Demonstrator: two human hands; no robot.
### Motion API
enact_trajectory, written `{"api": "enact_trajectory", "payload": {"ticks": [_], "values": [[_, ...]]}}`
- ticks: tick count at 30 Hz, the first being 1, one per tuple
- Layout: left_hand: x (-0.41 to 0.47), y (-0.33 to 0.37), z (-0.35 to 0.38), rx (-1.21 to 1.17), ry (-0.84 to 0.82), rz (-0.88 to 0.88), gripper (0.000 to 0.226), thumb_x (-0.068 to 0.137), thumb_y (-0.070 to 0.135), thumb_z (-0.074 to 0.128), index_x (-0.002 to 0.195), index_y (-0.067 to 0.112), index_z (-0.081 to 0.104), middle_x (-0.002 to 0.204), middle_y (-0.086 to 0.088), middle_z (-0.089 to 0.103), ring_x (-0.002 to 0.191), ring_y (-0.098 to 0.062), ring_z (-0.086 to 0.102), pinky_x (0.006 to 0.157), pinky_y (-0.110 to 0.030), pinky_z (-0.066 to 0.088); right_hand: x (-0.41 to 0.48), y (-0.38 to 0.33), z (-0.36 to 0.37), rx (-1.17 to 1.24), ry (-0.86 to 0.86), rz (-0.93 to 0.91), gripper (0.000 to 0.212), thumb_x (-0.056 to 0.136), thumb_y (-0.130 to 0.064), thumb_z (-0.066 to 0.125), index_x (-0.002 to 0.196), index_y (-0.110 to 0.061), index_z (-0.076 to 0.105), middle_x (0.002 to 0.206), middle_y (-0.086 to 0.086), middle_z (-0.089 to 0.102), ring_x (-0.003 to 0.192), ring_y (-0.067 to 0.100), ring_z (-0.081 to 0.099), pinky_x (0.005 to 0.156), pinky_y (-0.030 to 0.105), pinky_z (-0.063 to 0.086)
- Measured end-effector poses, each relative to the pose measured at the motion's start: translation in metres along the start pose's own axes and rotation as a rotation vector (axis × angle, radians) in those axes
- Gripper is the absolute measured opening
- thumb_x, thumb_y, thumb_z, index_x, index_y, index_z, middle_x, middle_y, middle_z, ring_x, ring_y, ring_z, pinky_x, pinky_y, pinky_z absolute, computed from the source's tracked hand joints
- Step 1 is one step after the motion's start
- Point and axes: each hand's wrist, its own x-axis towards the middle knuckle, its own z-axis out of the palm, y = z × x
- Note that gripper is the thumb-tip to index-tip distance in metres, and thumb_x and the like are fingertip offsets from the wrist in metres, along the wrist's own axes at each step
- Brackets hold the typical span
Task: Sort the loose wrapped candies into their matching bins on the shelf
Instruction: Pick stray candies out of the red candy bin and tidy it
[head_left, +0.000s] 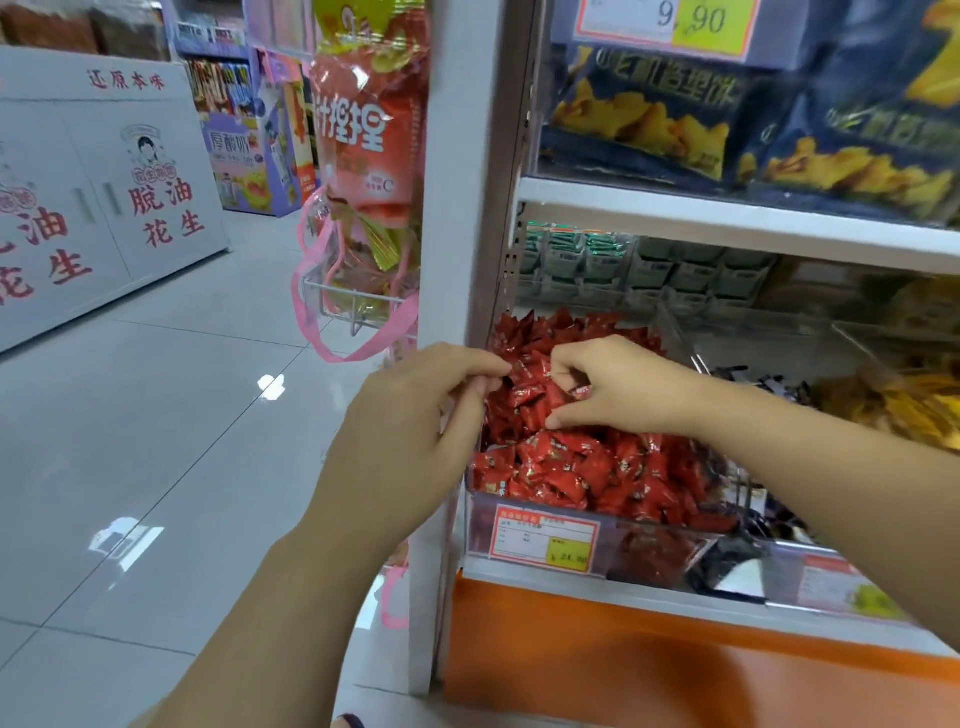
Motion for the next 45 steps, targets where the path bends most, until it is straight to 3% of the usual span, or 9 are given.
{"api": "enact_trajectory", "payload": {"ticks": [3, 6, 9, 14, 19, 27, 37, 42, 45], "values": [[0.003, 0.009, 0.011, -0.031, -0.026, 0.014, 0.024, 0.088, 0.012, 0.052, 0.102, 0.018, 0.07, 0.089, 0.013, 0.067, 0.085, 0.006, 0.056, 0.073, -0.003, 0.039, -0.021, 0.001, -0.011, 0.014, 0.07, 0.036, 0.042, 0.076, -0.041, 0.073, 0.065, -0.023, 0.037, 0.064, -0.007, 0.047, 0.059, 0.01, 0.039, 0.056, 0.028, 0.032], [0.006, 0.012, 0.019, -0.047, -0.03, 0.025, 0.024, 0.088, 0.013, 0.052, 0.102, 0.019, 0.07, 0.09, 0.013, 0.067, 0.083, 0.003, 0.058, 0.072, -0.006, 0.042, -0.048, 0.016, -0.026, 0.066, 0.303, 0.136, 0.032, 0.079, -0.039, 0.071, 0.07, -0.02, 0.047, 0.066, -0.011, 0.052, 0.061, 0.002, 0.045, 0.055, 0.018, 0.032], [0.008, 0.014, 0.023, -0.068, 0.0, 0.015, 0.024, 0.087, 0.013, 0.051, 0.101, 0.018, 0.07, 0.089, 0.013, 0.067, 0.083, 0.0, 0.059, 0.071, -0.011, 0.045, -0.075, 0.048, -0.037, 0.007, 0.513, 0.301, 0.026, 0.081, -0.033, 0.07, 0.074, -0.014, 0.055, 0.066, -0.008, 0.054, 0.06, 0.004, 0.045, 0.056, 0.027, 0.027], [0.007, 0.014, 0.021, -0.059, 0.001, 0.022, 0.024, 0.087, 0.013, 0.05, 0.1, 0.019, 0.07, 0.091, 0.023, 0.062, 0.087, 0.006, 0.058, 0.074, -0.006, 0.042, -0.097, 0.083, -0.038, -0.104, 0.438, 0.469, 0.021, 0.083, -0.04, 0.067, 0.084, -0.02, 0.061, 0.083, -0.002, 0.065, 0.077, 0.018, 0.06, 0.068, 0.035, 0.048], [0.004, 0.011, 0.015, -0.04, 0.018, 0.018, 0.024, 0.087, 0.011, 0.051, 0.099, 0.018, 0.07, 0.089, 0.02, 0.064, 0.084, 0.011, 0.056, 0.074, -0.002, 0.039, -0.072, 0.05, -0.033, -0.106, 0.448, 0.287, 0.015, 0.086, -0.038, 0.063, 0.092, -0.025, 0.066, 0.095, -0.005, 0.068, 0.09, 0.016, 0.061, 0.08, 0.038, 0.052], [0.0, -0.005, -0.004, 0.001, 0.102, -0.007, 0.023, 0.087, 0.007, 0.052, 0.097, 0.017, 0.07, 0.086, 0.017, 0.066, 0.081, 0.004, 0.059, 0.071, -0.005, 0.041, 0.022, -0.015, 0.016, -0.108, 0.073, -0.135, 0.022, 0.09, -0.029, 0.059, 0.11, -0.023, 0.066, 0.111, -0.003, 0.066, 0.106, 0.018, 0.057, 0.094, 0.036, 0.044], [0.001, -0.016, -0.015, -0.01, 0.113, -0.032, 0.025, 0.087, 0.009, 0.052, 0.095, 0.03, 0.064, 0.087, 0.02, 0.066, 0.077, -0.001, 0.062, 0.064, -0.009, 0.044, 0.062, 0.0, 0.028, -0.543, -0.389, -0.062, 0.045, 0.092, -0.058, 0.038, 0.133, -0.04, 0.048, 0.135, -0.004, 0.05, 0.126, 0.023, 0.035, 0.109, 0.042, 0.022], [0.0, -0.016, -0.015, 0.002, 0.088, -0.031, 0.024, 0.087, 0.008, 0.052, 0.096, 0.027, 0.065, 0.087, 0.017, 0.067, 0.078, -0.002, 0.063, 0.066, -0.009, 0.044, 0.045, 0.009, 0.01, -0.426, -0.488, -0.075, 0.033, 0.096, -0.051, 0.037, 0.116, -0.039, 0.061, 0.118, -0.012, 0.058, 0.119, 0.016, 0.036, 0.11, 0.04, 0.018], [0.0, -0.015, -0.014, 0.011, 0.078, -0.029, 0.025, 0.087, 0.008, 0.053, 0.096, 0.029, 0.064, 0.088, 0.017, 0.066, 0.078, -0.002, 0.063, 0.069, -0.008, 0.044, 0.037, 0.015, 0.005, -0.41, -0.512, -0.08, 0.035, 0.096, -0.05, 0.037, 0.083, -0.031, 0.063, 0.103, -0.007, 0.064, 0.107, 0.017, 0.046, 0.107, 0.04, 0.028]]}}
